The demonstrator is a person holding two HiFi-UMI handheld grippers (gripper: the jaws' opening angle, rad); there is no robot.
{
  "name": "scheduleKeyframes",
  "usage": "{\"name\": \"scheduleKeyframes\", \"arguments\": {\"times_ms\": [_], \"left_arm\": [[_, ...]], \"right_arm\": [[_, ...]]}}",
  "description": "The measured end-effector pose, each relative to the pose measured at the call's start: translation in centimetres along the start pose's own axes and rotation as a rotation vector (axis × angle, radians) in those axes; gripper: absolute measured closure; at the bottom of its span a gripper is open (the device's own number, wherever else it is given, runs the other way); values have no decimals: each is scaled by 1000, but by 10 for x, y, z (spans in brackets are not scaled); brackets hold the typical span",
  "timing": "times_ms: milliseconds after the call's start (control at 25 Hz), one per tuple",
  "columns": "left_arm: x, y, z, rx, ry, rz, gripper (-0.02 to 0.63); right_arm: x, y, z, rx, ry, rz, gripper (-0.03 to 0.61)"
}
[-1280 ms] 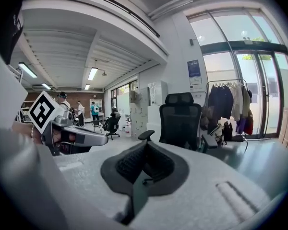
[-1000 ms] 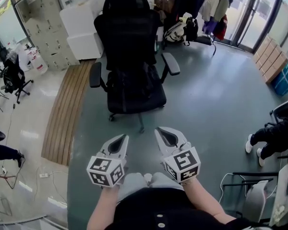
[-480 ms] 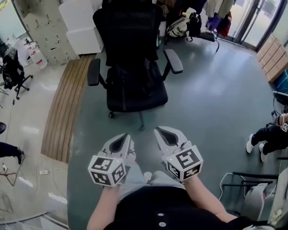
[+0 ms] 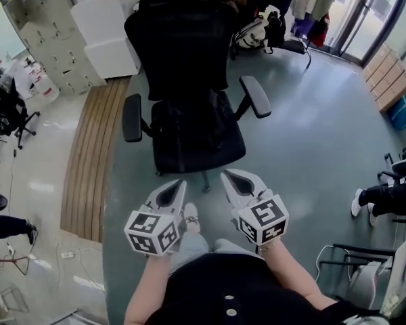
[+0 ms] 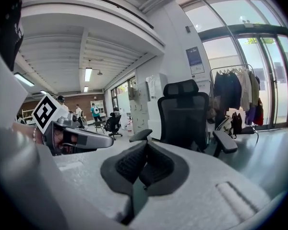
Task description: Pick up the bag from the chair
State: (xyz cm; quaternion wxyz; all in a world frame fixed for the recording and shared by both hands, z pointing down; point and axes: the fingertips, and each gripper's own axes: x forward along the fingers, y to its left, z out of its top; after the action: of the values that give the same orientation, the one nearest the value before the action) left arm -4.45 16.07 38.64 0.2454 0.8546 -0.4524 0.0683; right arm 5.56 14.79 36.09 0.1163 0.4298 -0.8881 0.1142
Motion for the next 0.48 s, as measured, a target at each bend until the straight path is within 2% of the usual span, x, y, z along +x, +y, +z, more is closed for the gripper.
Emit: {"name": "scheduleKeyframes", "arguments": {"times_ms": [200,480], "left_arm": [[32,60,38,7,9,-25,598],[74,119,66,-5,44,-63,598]], "right_arm": [[75,-15,26,15,-6,-12,580],[147,-34,51,7,-2,-37,580]]}}
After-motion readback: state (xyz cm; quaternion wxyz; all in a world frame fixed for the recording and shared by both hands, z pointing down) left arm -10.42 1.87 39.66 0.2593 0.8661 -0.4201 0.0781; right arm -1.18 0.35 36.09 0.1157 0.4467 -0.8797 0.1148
